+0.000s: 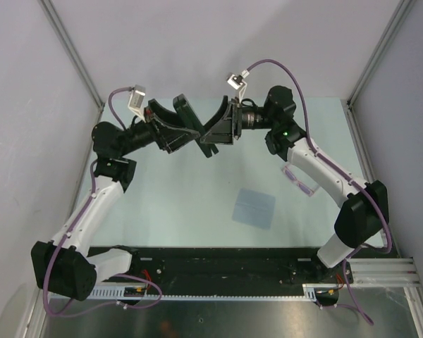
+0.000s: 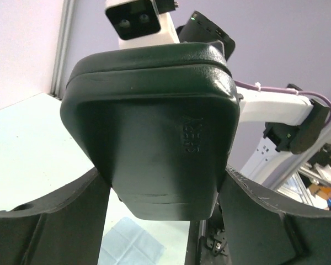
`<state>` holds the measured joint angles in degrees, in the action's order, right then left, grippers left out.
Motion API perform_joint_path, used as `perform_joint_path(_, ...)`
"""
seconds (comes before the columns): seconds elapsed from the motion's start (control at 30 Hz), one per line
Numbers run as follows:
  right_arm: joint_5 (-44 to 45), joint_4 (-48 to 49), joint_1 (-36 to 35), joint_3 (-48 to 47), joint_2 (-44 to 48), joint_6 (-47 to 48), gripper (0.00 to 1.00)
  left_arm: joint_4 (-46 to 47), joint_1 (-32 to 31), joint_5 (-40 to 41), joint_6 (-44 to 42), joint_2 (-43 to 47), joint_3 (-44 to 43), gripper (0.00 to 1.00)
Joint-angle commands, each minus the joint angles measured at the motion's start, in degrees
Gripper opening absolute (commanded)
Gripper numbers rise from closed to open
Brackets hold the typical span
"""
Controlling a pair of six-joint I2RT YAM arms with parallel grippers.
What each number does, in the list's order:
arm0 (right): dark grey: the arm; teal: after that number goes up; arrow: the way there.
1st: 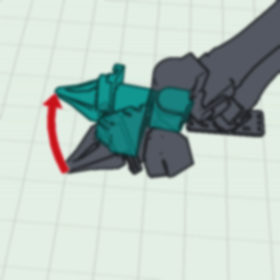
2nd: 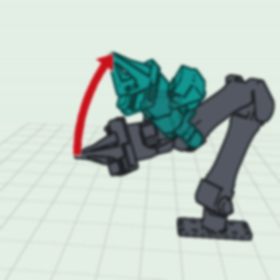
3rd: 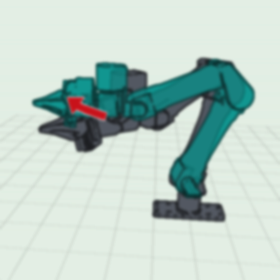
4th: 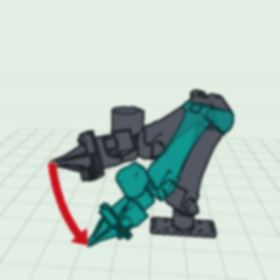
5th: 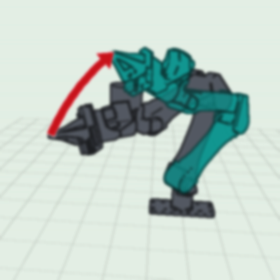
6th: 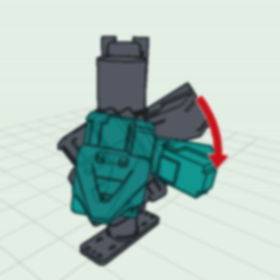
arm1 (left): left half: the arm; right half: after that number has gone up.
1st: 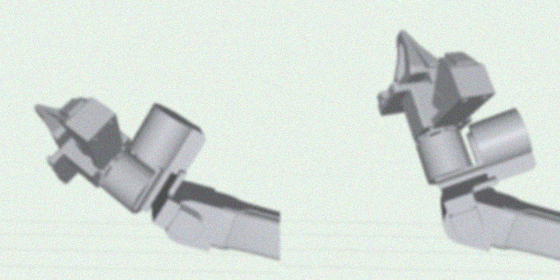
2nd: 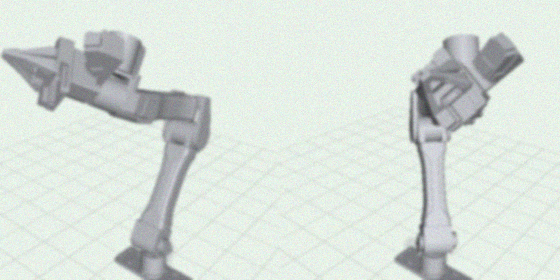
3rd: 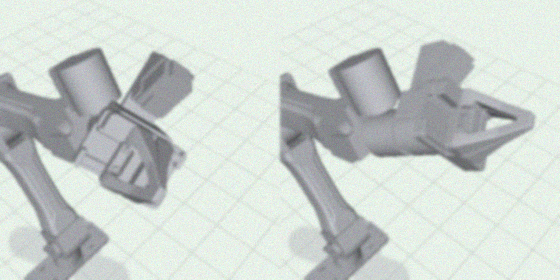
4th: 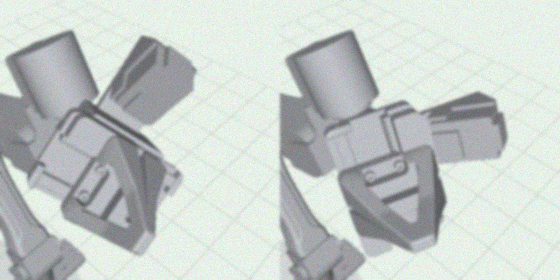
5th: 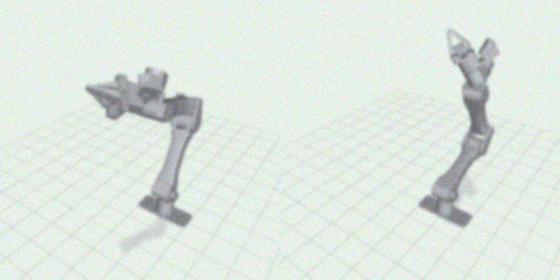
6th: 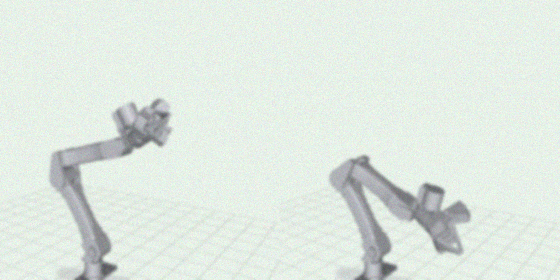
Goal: Organize the sunglasses
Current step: Open the sunglasses case at the center of the board.
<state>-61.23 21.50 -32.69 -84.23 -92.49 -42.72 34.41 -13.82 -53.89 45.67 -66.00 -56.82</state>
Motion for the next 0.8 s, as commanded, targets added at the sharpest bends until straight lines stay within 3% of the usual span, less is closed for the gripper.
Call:
perform_joint_path(0.0,-7.14,8.02,0.52,-1.12,5.56,-2.45,0.40,1.27,0.11,-8.06,-2.60,0.43,-3.30,0.35)
perform_joint_path(0.3,-10.48,19.53,0.52,-1.03,4.78,-12.54,0.40,1.27,0.11,-13.34,-3.13,0.87,-5.15,0.33)
perform_joint_path(0.4,-11.98,27.26,0.61,-0.85,3.90,-17.64,0.36,1.27,0.11,-14.49,-3.48,1.04,-5.58,0.33)
perform_joint_path(0.57,-13.39,47.56,0.69,-0.94,0.56,-35.13,0.29,1.53,0.11,-15.46,-3.83,1.13,-6.02,0.33)
perform_joint_path(0.77,-13.56,47.41,1.39,-1.03,-0.50,-36.56,0.24,1.53,0.29,-14.58,-4.10,0.87,-5.85,0.34)
